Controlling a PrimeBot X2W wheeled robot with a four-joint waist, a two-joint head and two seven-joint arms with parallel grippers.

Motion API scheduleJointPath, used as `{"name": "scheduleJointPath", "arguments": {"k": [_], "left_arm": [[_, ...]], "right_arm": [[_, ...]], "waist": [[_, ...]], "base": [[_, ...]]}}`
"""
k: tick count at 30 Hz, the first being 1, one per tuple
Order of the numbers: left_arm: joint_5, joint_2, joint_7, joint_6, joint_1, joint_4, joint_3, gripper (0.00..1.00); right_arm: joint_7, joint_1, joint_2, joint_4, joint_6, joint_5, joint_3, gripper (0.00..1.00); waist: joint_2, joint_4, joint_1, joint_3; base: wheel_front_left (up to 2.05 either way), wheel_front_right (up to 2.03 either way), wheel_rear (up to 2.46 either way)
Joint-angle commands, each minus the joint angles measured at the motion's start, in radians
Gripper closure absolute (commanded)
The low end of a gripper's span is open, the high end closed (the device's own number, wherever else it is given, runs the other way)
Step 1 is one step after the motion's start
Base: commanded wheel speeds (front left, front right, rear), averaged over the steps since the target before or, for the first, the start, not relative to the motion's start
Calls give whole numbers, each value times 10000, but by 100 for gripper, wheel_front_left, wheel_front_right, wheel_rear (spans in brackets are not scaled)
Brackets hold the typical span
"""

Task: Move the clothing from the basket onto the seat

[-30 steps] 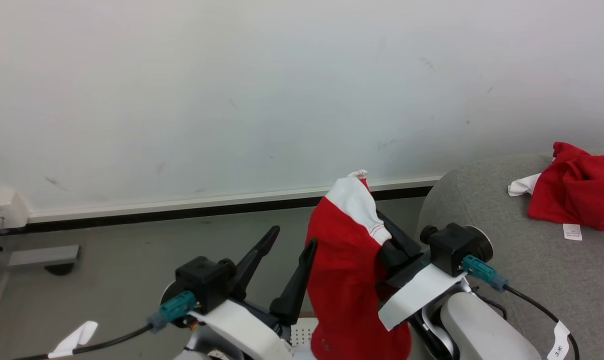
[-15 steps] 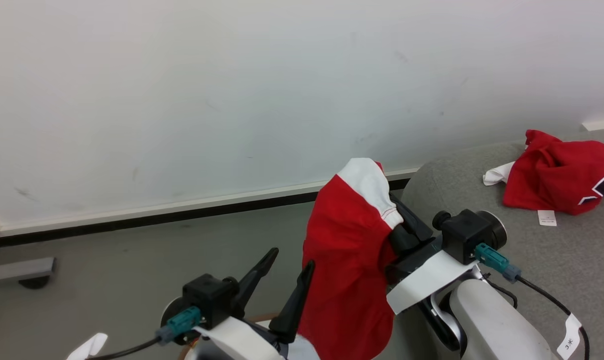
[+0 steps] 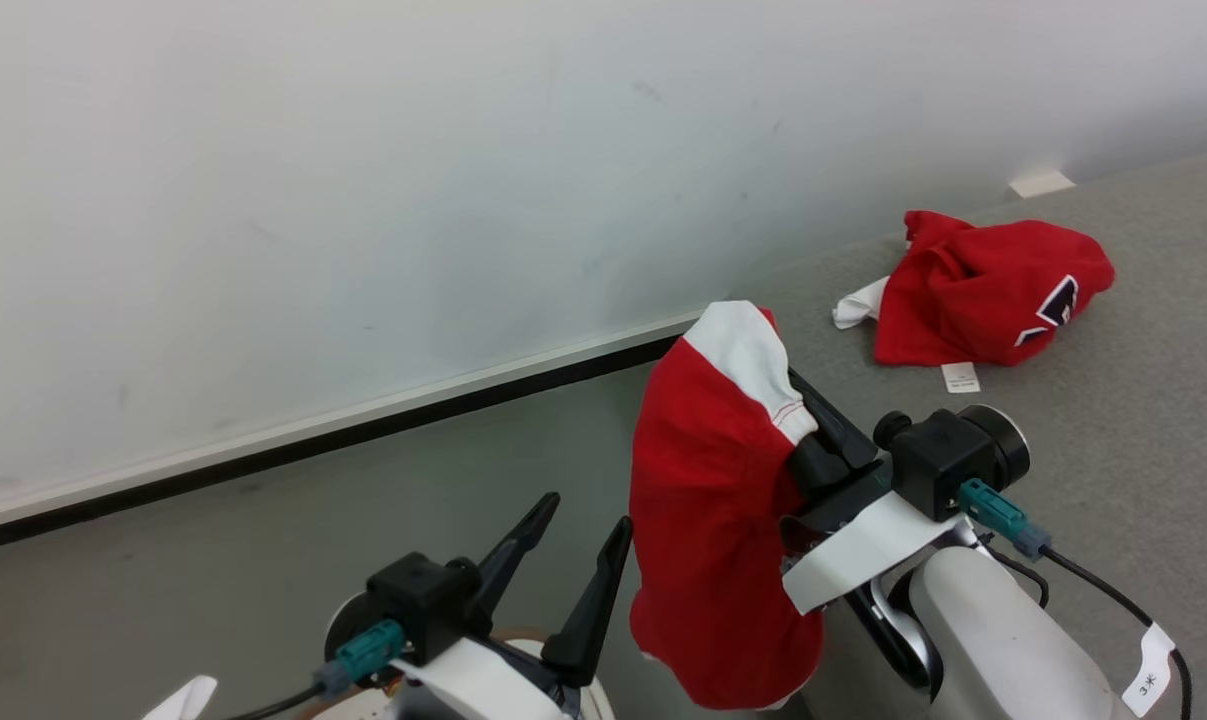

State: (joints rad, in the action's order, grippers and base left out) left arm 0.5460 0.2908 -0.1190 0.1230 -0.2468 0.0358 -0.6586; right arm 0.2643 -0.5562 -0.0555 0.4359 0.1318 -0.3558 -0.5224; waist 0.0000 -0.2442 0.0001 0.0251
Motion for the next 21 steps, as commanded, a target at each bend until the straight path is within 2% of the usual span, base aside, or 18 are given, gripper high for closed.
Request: {"name": "scheduleJointPath", "arguments": {"k": [1, 12, 21], "left_arm": [[-132, -24, -76, -53, -97, -39, -16, 0], [-259, -143, -221, -167, -344, -158, -281, 0], [-323, -225, -267, -202, -505, -217, -440, 0]], "right_arm": [[0, -179, -78, -76, -23, 101, 53, 100], [1, -59, -572, -462, -23, 215, 552, 100], [-1, 84, -776, -757, -23, 233, 766, 100]], "waist": [[0, -493, -1, -111], [0, -1616, -1, -312], [0, -1849, -1, -515]], "base": [[0, 0, 0], [0, 0, 0], [0, 0, 0]]}}
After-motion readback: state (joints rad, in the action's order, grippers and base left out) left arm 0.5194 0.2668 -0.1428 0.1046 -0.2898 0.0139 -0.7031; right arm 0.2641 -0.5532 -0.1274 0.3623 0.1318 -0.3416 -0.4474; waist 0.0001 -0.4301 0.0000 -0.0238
